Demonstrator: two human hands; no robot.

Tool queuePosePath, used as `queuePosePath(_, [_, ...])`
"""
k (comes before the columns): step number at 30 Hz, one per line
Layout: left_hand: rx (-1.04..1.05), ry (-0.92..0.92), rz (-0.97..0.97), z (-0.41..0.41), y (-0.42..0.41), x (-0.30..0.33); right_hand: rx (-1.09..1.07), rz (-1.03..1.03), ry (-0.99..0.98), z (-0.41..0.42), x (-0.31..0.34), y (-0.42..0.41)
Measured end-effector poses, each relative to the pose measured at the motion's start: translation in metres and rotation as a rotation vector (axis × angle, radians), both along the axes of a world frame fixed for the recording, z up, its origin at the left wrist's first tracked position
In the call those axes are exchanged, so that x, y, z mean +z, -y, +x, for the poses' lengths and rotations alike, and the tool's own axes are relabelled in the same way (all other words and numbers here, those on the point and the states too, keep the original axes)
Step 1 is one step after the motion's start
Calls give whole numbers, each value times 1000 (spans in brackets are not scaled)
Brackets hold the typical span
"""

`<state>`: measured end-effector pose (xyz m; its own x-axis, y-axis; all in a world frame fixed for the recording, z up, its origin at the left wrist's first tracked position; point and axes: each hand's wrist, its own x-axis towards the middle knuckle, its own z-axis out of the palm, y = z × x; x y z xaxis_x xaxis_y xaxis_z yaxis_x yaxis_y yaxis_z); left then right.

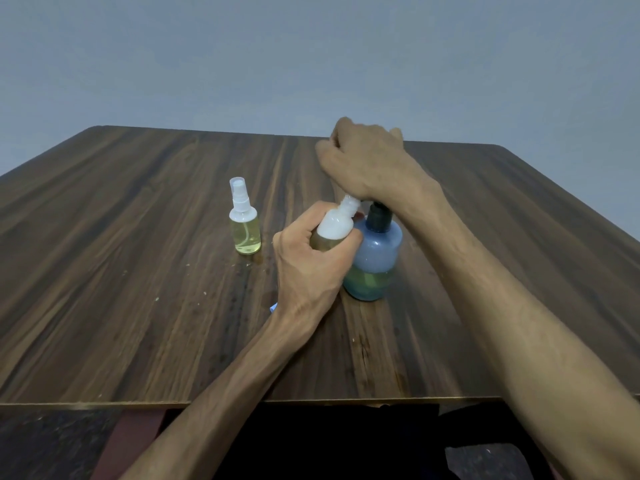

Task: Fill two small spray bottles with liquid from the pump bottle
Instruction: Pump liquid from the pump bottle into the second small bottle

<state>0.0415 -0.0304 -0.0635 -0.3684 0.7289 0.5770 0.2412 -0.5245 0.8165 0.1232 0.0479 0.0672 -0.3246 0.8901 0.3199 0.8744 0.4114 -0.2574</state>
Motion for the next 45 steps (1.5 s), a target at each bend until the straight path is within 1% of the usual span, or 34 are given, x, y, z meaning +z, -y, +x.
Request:
queuePosePath(3, [-15,8,10,1,0,1,3,47,-58,3,4,-2])
queuePosePath(6, [-10,6,-2,3,0,1,-2,-43,-31,4,-1,-1])
queuePosePath(7, [-11,12,3,2,0,0,4,-11,-37,4,-2,-1])
queuePosePath(9, [-11,19,17,2,1,0,7,71,-109,6,1,0])
queuePosePath(10, [-9,16,16,2,1,1,7,74,-116,5,2,0])
queuePosePath(13, [-7,8,-5,2,-1,1,-7,-59,-5,4,-1,-2])
queuePosePath(17, [-9,20,4,2,0,1,7,53,-75,6,5,-3])
queuePosePath(19, [-5,11,-2,3,-2,1,-19,-2,-21,6,1,-3])
queuePosePath(21, [6,5,4,2,-3,-1,-18,-68,-8,5,-1,-3])
queuePosePath(24, [-7,7,25,1,-1,-1,4,34,-46,5,2,-4])
queuePosePath(28, [-3,2,6,1,-1,-1,-12,-40,14,3,-2,-5])
queuePosePath(31, [-6,-3,23,1,-3,-2,-7,52,-46,4,-1,-4])
queuePosePath(34, [1,3,9,2,-3,-2,-5,-16,63,0,-2,-2])
queuePosePath(35, [1,9,14,1,-3,-2,3,-17,50,1,-2,-2])
queuePosePath(38, [-4,15,27,3,-2,-1,1,100,-100,7,3,0])
queuePosePath(41, [-7,12,3,3,-2,-1,-23,-23,-14,5,-2,1])
queuePosePath(44, [-2,14,18,2,-1,-2,-6,37,-83,6,1,1])
queuePosePath(45, [-2,15,16,2,-2,-1,-10,25,-97,8,0,0])
